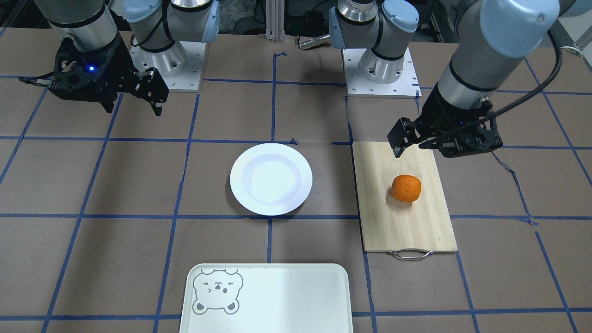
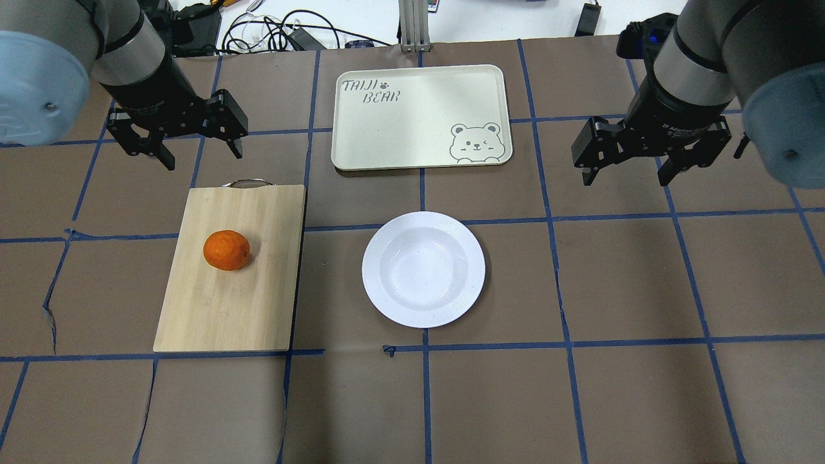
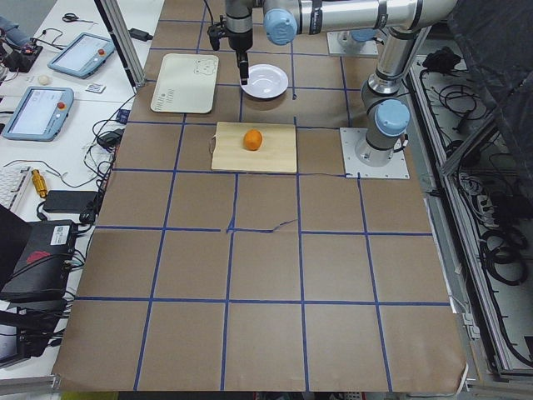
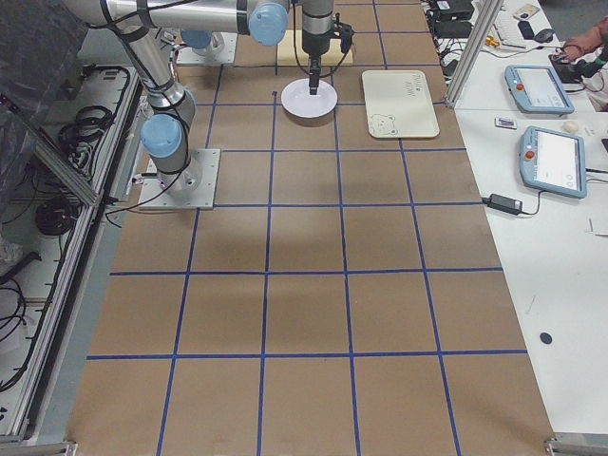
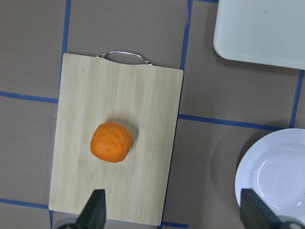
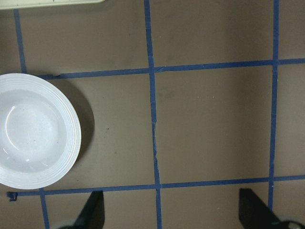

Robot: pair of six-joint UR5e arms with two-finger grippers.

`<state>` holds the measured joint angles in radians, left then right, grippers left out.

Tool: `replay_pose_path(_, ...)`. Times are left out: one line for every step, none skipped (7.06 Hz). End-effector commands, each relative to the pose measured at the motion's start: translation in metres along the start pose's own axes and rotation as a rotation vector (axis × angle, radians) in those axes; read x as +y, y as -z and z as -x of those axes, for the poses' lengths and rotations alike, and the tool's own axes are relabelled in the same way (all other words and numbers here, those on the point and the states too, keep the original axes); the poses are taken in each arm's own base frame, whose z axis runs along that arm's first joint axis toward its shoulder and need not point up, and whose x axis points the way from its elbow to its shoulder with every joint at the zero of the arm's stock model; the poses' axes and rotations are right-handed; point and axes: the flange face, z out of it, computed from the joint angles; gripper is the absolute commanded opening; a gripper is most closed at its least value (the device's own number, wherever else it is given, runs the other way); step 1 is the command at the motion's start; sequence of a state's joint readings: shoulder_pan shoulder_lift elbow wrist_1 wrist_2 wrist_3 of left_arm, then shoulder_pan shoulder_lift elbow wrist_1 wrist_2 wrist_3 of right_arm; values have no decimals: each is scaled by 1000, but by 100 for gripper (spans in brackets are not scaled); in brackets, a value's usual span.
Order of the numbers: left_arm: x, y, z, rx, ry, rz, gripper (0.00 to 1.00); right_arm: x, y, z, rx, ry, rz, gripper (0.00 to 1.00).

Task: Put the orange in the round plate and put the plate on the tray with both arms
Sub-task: 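Lower the left gripper onto the orange on the cutting board and grasp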

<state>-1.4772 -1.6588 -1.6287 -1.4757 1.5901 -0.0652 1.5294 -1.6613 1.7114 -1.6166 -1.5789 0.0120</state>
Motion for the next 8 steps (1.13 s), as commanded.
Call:
replay_pose_path(-6,-90,27,-28,-39,67,100,1,0,-3,26,1,0,100)
replay_pose_path(-1,-129,31,-42,-140,139,100,0,1,-2,24,1,-1,100)
replay_pose_path(-3,-151,38,-120,-177,169,100,0,2,-2,19,0,-3,100)
replay_pose_path(-7,-173,39,-119,-178,162,100,1,2,-2,15,0,-3,100)
replay_pose_path(-12,-189,38,-116,-182,142,100,1,2,0,10,0,-3,100)
replay_pose_path(-14,-205,40,-112,-210,175,98,1,1,0,9,1,-1,100)
replay_pose_path(-15,-216,40,-110,-229,193,96,1,1,0,9,0,-1,100)
replay_pose_path(-17,-223,40,-108,-228,203,78,1,1,0,10,0,-1,100)
